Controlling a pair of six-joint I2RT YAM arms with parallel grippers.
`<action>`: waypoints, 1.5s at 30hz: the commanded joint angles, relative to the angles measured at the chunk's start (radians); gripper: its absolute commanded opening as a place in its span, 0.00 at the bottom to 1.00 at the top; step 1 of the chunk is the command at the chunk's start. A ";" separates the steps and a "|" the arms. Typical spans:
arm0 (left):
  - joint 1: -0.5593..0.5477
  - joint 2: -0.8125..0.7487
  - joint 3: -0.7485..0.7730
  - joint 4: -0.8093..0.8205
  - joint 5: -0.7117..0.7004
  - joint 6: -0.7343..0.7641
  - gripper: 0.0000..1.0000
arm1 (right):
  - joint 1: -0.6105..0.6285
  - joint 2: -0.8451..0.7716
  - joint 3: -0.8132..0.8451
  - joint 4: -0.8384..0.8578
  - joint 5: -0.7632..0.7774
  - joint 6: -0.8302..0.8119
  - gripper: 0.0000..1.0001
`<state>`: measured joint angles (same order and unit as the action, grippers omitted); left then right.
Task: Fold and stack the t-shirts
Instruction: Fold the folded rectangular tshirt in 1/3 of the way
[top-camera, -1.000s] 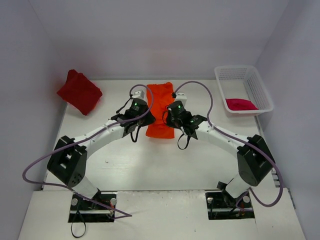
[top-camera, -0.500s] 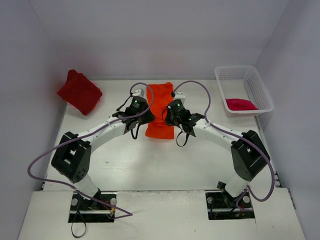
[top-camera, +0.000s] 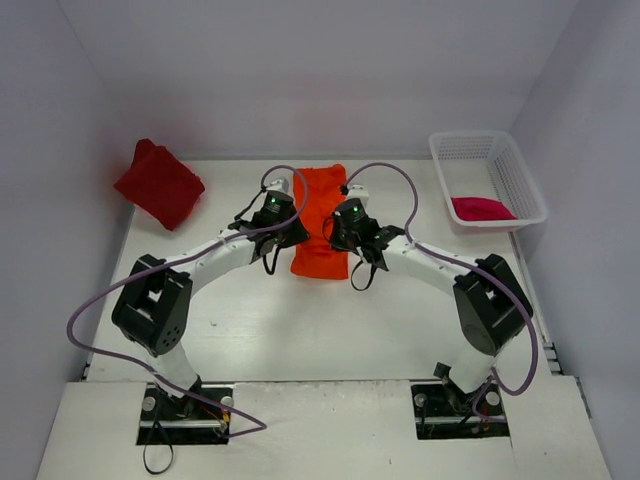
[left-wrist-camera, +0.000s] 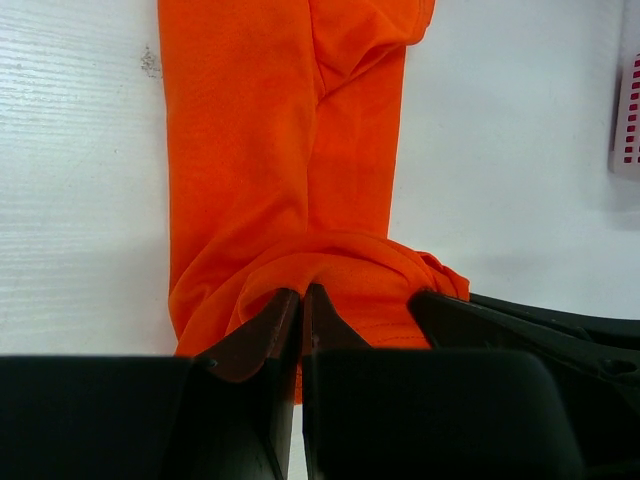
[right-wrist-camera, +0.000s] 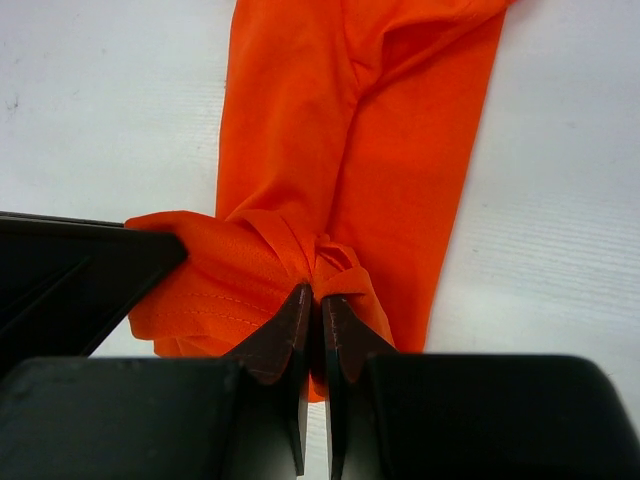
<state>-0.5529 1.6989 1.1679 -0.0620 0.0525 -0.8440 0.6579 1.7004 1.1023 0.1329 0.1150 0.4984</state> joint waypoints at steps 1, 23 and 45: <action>0.022 -0.004 0.062 0.045 -0.023 0.025 0.00 | -0.026 -0.002 0.050 0.036 0.020 -0.024 0.00; 0.042 0.090 0.125 0.087 0.004 0.025 0.00 | -0.070 0.073 0.082 0.070 -0.012 -0.043 0.00; 0.056 0.151 0.147 0.114 -0.014 0.026 0.68 | -0.078 0.133 0.114 0.119 -0.023 -0.070 0.47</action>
<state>-0.5064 1.8721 1.2564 -0.0074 0.0513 -0.8249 0.5884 1.8481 1.1709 0.1841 0.0776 0.4454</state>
